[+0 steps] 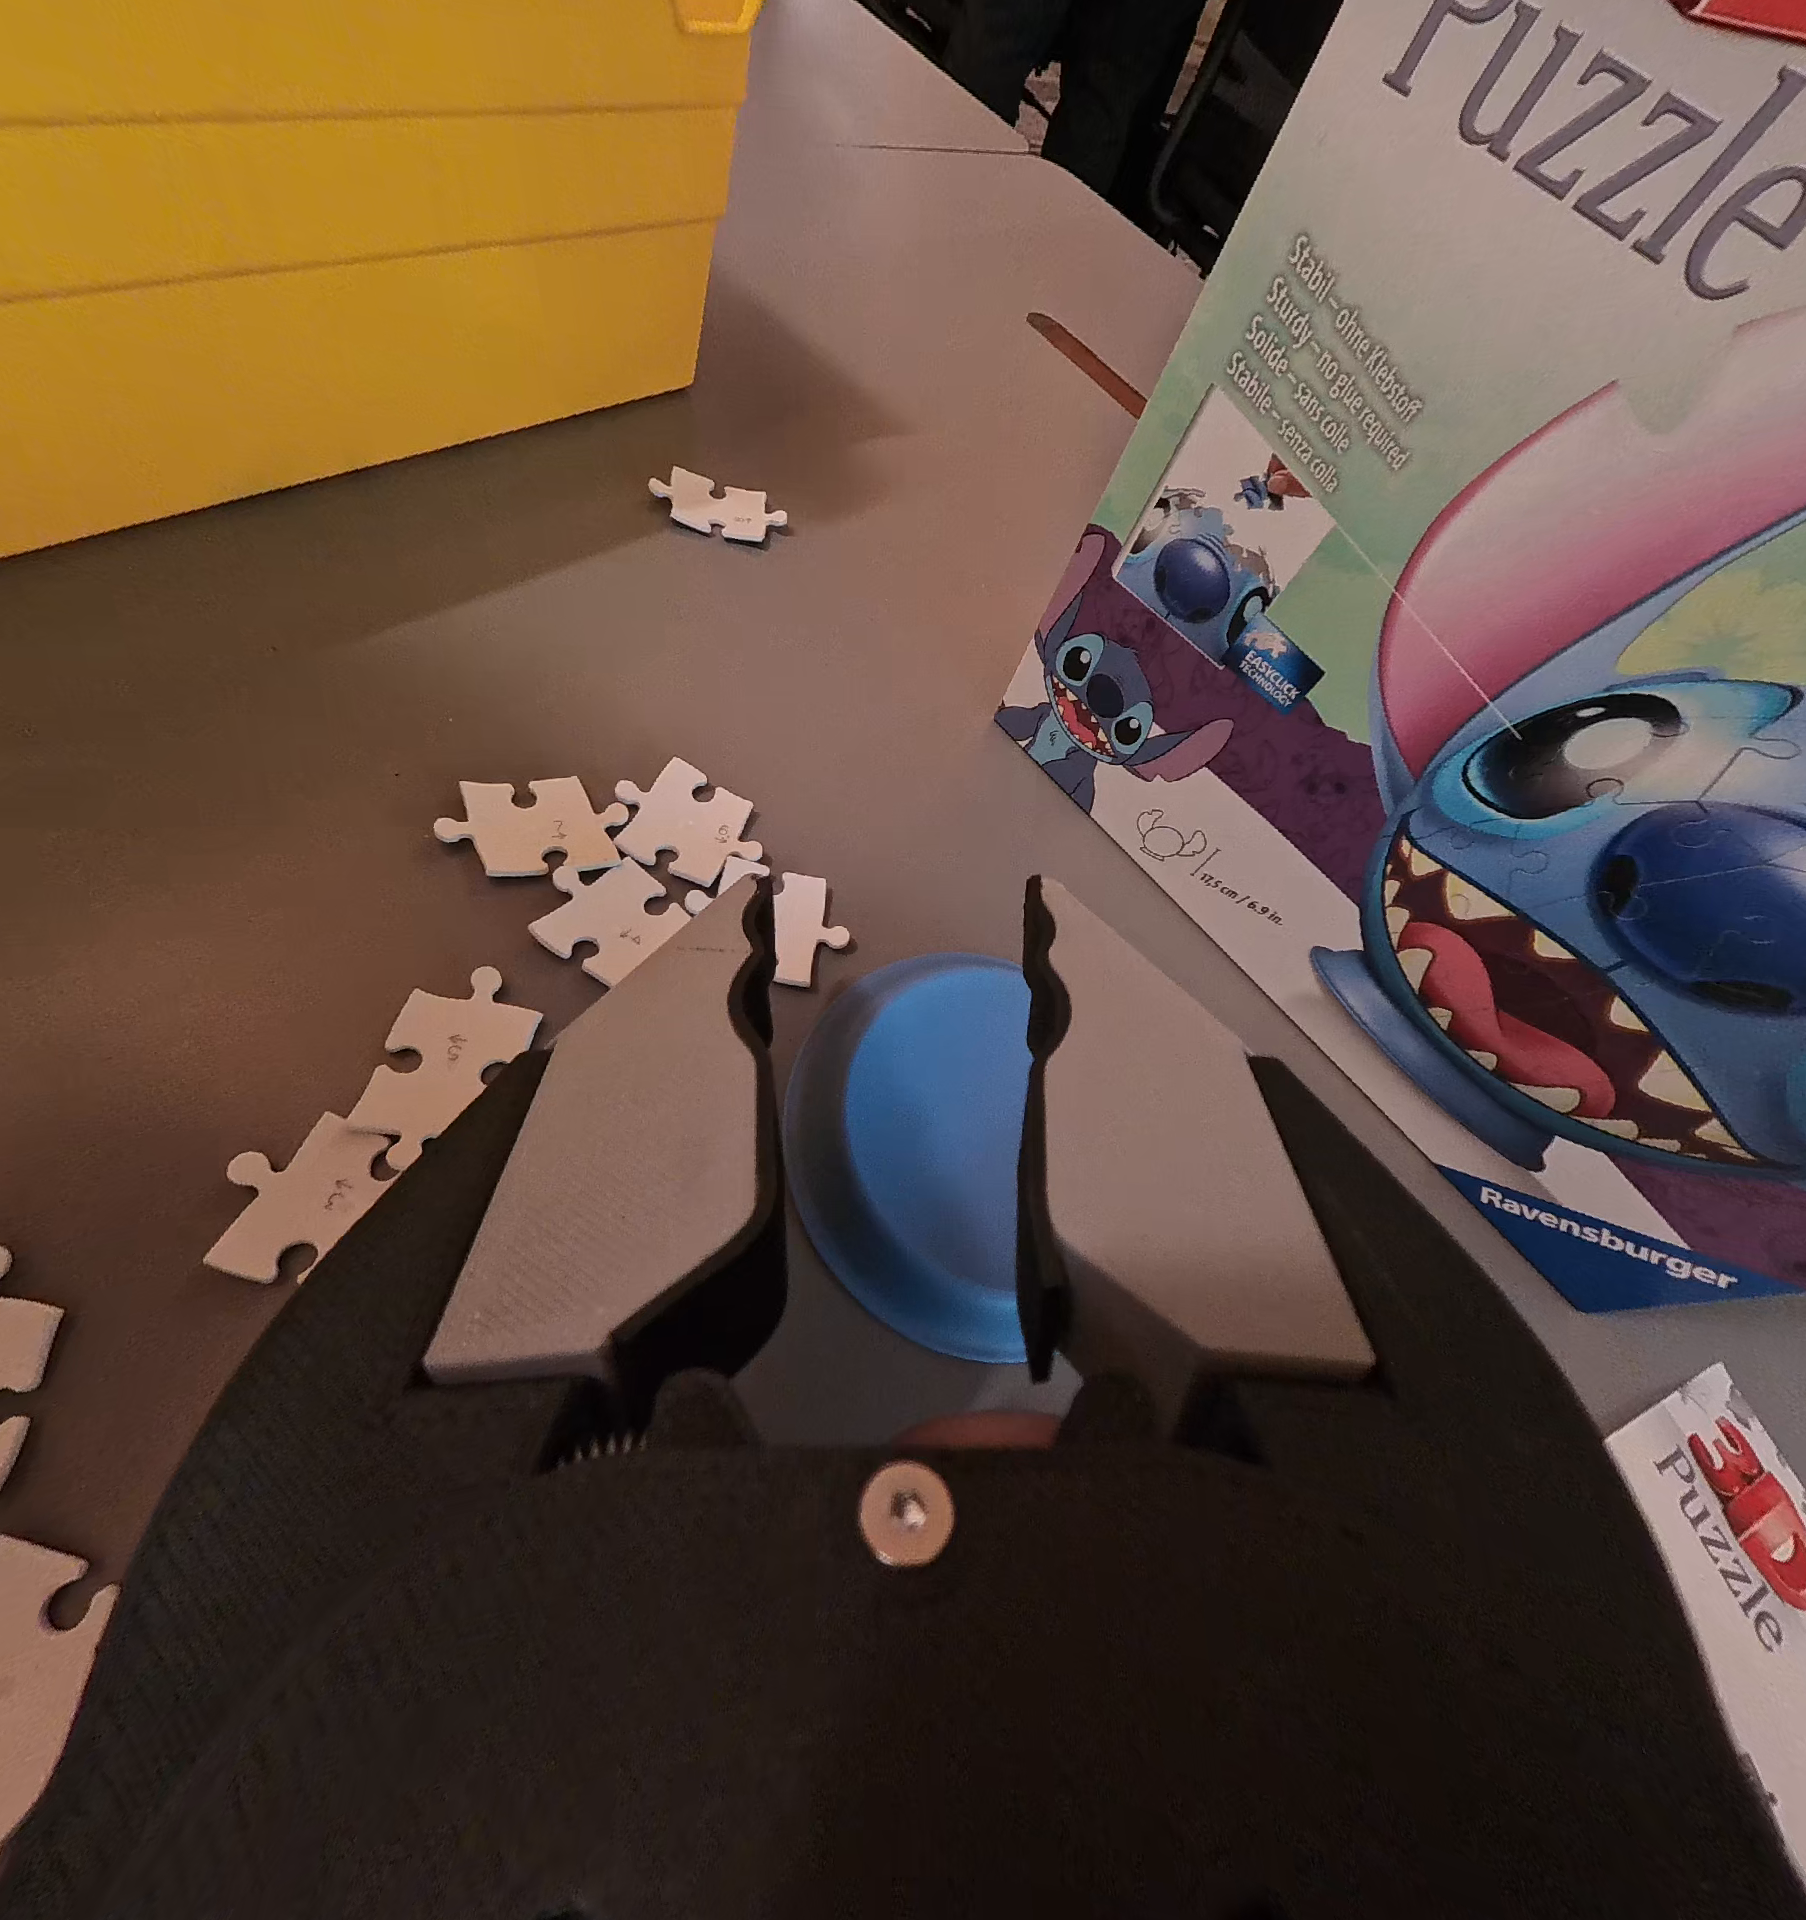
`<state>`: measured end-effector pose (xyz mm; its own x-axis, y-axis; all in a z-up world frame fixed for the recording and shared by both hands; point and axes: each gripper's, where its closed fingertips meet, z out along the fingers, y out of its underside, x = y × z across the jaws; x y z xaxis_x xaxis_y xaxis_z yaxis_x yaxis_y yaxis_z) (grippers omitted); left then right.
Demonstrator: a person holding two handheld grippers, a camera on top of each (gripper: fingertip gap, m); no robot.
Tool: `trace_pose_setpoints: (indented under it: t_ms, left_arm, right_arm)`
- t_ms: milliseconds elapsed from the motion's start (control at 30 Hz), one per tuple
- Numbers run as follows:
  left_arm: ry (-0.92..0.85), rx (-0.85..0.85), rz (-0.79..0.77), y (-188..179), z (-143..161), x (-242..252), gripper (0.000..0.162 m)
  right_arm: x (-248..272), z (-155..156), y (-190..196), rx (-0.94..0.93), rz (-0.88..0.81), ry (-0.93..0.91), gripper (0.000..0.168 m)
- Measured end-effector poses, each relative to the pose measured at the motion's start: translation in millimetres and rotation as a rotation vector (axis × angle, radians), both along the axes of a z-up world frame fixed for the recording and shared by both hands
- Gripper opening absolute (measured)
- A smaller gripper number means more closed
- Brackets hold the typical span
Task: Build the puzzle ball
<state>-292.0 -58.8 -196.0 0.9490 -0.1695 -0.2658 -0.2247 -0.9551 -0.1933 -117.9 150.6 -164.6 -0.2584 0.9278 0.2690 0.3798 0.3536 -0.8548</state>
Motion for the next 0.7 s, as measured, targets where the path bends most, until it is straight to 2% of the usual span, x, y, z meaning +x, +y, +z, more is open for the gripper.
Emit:
trace_pose_setpoints:
  t_ms: [133, 467, 567, 700]
  left_arm:
    - [0.037, -0.065, -0.018, -8.8, -9.2, -3.9, 0.0]
    - [-0.127, -0.08, -0.228, -14.2, -7.4, 47.4, 0.0]
    - [-0.105, 0.005, -0.192, -2.7, 5.7, 39.2, 0.0]
    - [-0.083, 0.17, -0.028, 20.2, 27.5, 13.0, 0.0]
  right_arm:
    - [0.1, 0.2, -0.2, 0.0, 0.001, 0.0, 0.045]
    - [0.0, -0.5, 0.0, -0.001, 0.0, -0.003, 0.045]
    - [0.2, 0.3, 0.1, -0.001, 0.0, 0.0, 0.045]
    - [0.3, 0.5, 0.1, -0.002, 0.0, 0.0, 0.045]
